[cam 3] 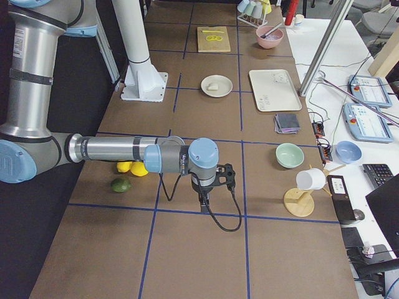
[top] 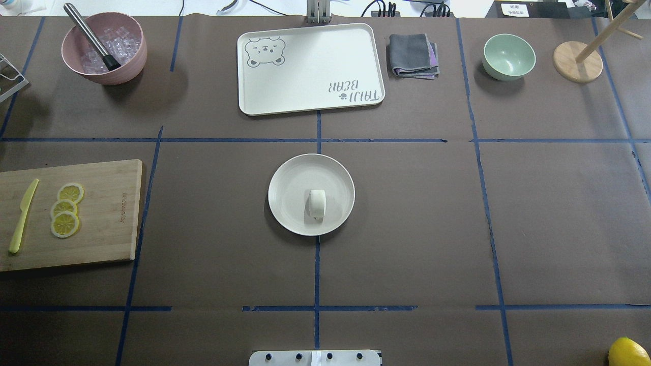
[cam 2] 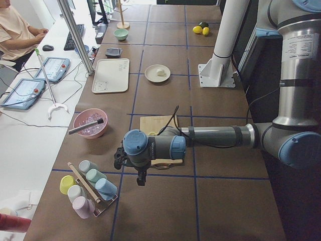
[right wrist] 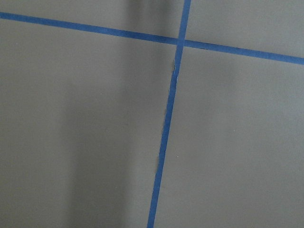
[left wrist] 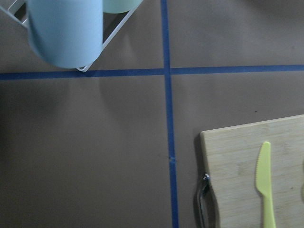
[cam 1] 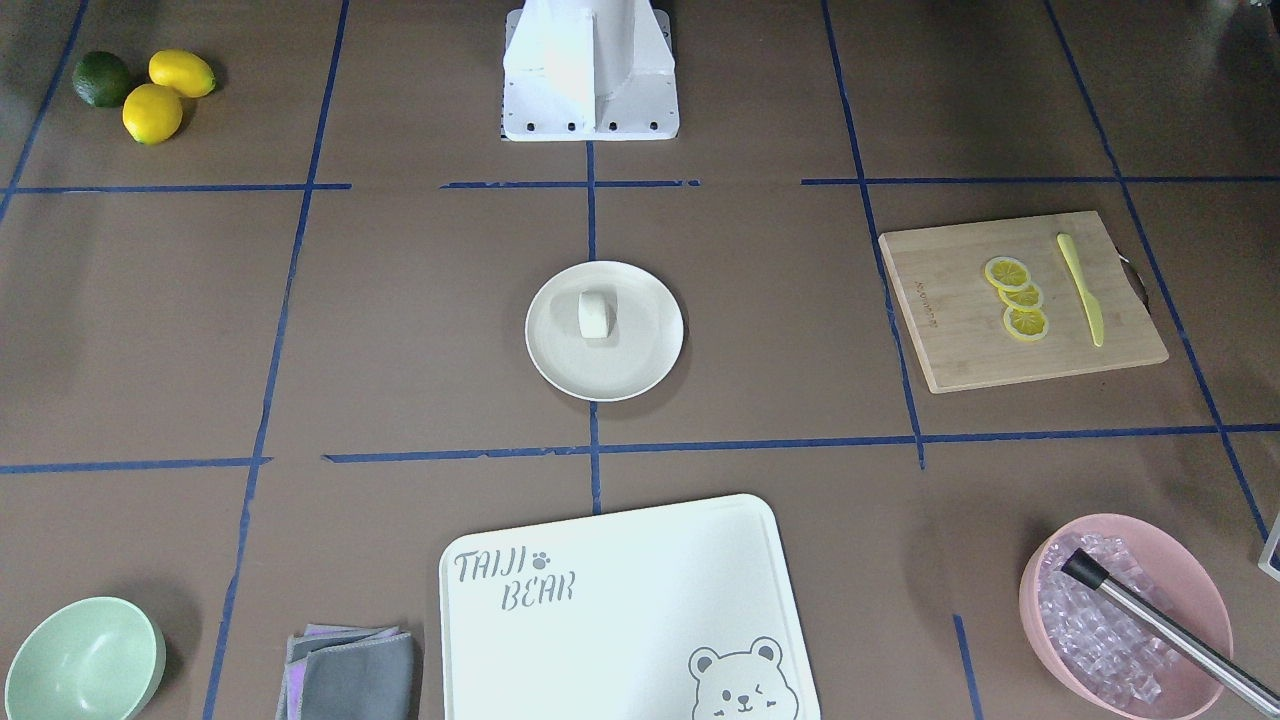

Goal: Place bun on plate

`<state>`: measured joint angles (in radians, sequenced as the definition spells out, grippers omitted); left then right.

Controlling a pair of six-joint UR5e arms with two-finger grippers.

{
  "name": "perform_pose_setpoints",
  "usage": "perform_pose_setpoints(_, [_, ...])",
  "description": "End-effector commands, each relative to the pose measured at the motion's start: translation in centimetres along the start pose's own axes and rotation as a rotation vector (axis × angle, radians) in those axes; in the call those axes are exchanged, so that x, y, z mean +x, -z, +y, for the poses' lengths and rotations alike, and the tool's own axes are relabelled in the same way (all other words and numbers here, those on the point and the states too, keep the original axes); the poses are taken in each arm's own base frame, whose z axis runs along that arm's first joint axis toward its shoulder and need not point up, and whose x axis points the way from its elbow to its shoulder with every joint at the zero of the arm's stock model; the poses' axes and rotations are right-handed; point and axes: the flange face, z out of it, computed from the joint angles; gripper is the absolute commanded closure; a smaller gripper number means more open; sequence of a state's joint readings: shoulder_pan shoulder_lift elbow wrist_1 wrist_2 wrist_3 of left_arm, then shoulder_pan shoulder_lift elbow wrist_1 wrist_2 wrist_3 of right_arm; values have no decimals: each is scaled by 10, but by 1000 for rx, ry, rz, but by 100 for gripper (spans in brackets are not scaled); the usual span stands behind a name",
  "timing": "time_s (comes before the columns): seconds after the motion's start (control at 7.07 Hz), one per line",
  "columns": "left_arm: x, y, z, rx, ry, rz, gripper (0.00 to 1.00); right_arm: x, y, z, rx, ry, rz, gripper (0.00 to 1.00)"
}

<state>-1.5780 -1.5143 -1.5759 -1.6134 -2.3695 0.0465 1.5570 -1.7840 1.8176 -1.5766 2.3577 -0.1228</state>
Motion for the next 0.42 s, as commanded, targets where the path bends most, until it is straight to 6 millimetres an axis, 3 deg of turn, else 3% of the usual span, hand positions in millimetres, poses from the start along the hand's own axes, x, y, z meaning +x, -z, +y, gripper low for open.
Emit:
perform_pose_setpoints(0.0, [-6, 3, -2, 1, -8, -92, 0, -1, 0, 0, 4, -3, -7, 0])
perform_pose_setpoints(0.28, [-10, -2, 4, -10, 6, -91, 0, 0, 0, 0, 2, -3, -3, 0])
